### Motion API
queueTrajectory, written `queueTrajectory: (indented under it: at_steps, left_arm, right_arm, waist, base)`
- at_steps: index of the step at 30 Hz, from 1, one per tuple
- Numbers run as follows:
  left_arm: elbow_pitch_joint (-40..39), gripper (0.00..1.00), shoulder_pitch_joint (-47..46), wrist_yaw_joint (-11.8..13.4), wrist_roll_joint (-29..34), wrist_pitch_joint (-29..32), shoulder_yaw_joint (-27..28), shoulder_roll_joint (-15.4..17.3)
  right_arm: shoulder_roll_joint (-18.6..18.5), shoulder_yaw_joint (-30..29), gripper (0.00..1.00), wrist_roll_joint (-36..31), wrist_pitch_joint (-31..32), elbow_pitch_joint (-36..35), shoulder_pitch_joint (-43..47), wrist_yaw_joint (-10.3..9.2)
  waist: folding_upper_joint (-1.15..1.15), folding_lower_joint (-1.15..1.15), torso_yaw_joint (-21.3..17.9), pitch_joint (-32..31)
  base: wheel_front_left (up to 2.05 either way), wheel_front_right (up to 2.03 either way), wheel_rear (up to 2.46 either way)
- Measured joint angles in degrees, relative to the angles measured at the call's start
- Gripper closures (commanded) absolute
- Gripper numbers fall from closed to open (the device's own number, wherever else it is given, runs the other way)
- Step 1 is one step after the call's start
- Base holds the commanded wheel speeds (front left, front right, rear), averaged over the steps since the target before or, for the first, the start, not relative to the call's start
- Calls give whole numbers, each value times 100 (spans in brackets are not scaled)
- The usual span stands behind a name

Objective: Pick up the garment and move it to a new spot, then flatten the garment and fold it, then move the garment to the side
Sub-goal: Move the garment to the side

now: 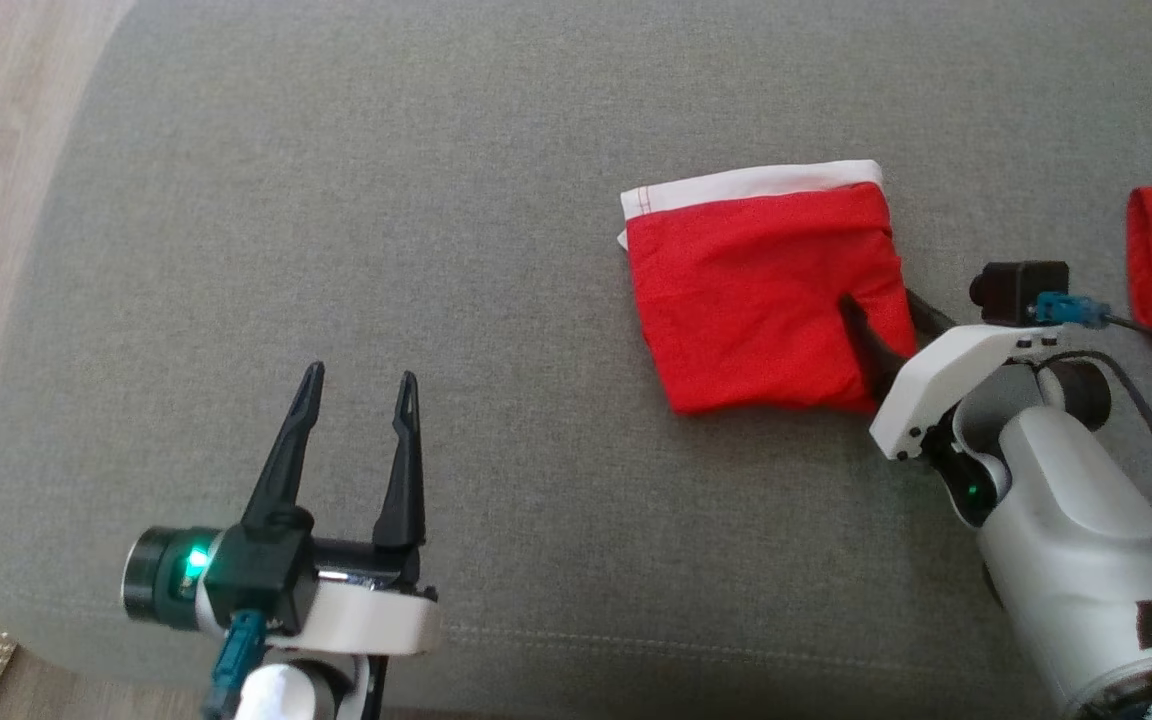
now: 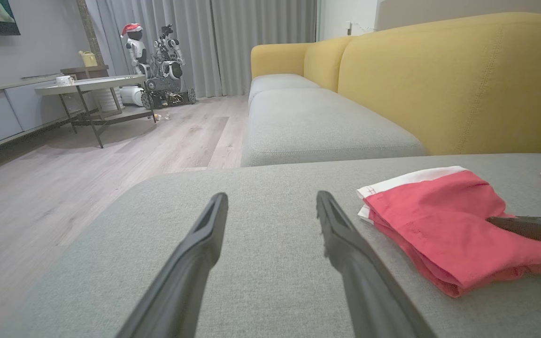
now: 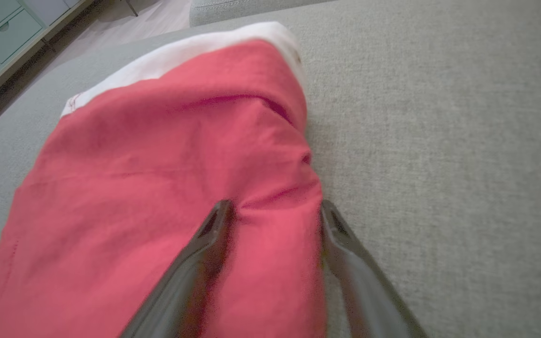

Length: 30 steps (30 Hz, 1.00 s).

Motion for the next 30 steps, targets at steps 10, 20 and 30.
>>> queueTrajectory:
  at_steps: [10, 20, 30]
  left_arm:
    - [-42, 0, -107, 52, 49, 0, 9, 21]
    - [-219, 0, -326, 52, 115, -1, 19, 175]
    - [-475, 0, -660, 69, 199, -1, -13, 322]
  right_arm:
    - [-389, 223, 100, 109, -582, -120, -276, 0]
    - [-1010, -223, 100, -283, -676, -523, -563, 0]
    - [-1177, -1283, 100, -1461, -336, -1137, -724, 0]
  waist:
    - [0, 0, -292, 118]
    - [0, 0, -989, 398]
    - [0, 1, -1333, 855]
  base:
    - [0, 0, 0]
    - [0, 0, 0]
    - [0, 0, 0]
